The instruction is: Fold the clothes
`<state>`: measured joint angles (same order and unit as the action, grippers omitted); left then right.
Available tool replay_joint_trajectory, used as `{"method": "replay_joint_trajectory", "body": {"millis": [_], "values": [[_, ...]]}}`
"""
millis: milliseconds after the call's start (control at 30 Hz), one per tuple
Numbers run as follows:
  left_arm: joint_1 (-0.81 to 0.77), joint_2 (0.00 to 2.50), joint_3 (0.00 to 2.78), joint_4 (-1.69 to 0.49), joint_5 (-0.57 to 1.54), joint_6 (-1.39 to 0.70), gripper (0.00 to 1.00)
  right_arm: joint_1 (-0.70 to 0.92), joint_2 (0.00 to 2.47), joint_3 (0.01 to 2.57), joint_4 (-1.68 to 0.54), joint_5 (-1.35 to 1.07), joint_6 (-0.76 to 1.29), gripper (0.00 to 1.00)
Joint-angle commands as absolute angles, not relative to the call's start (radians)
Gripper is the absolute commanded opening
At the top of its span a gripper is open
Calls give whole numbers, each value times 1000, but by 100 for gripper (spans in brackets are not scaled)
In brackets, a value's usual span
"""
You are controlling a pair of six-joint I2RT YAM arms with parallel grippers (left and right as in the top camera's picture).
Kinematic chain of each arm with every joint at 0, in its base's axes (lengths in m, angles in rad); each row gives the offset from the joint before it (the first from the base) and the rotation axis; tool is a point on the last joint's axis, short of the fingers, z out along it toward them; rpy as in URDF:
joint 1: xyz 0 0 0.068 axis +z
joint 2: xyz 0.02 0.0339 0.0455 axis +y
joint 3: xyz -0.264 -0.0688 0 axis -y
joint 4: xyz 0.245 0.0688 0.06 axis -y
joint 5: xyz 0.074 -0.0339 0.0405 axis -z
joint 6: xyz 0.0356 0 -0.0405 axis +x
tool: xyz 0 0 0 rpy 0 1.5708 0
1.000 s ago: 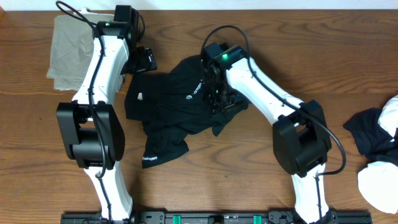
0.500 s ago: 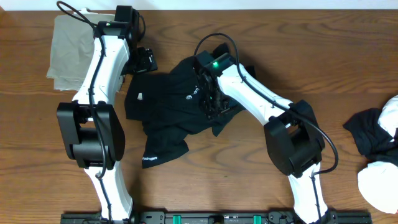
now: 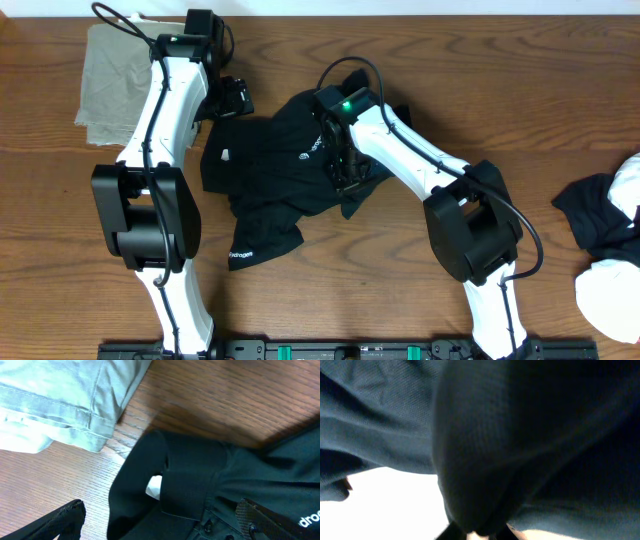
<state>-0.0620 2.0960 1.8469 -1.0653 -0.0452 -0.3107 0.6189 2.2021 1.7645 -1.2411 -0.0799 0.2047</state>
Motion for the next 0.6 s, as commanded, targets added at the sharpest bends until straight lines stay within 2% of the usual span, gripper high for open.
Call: {"method": "replay_joint_trajectory", "body": {"millis": [0, 400, 567], "values": [[-62, 2107, 1850, -1054, 26, -292, 98, 628, 2210, 1758, -1262, -75, 213, 1], [-99, 2107, 1850, -898, 540, -88, 98, 587, 2210, 1758, -1317, -86, 326, 1], [-145, 2107, 1850, -785, 594, -137, 98, 552, 2210, 1758, -1327, -157, 329, 1]]}}
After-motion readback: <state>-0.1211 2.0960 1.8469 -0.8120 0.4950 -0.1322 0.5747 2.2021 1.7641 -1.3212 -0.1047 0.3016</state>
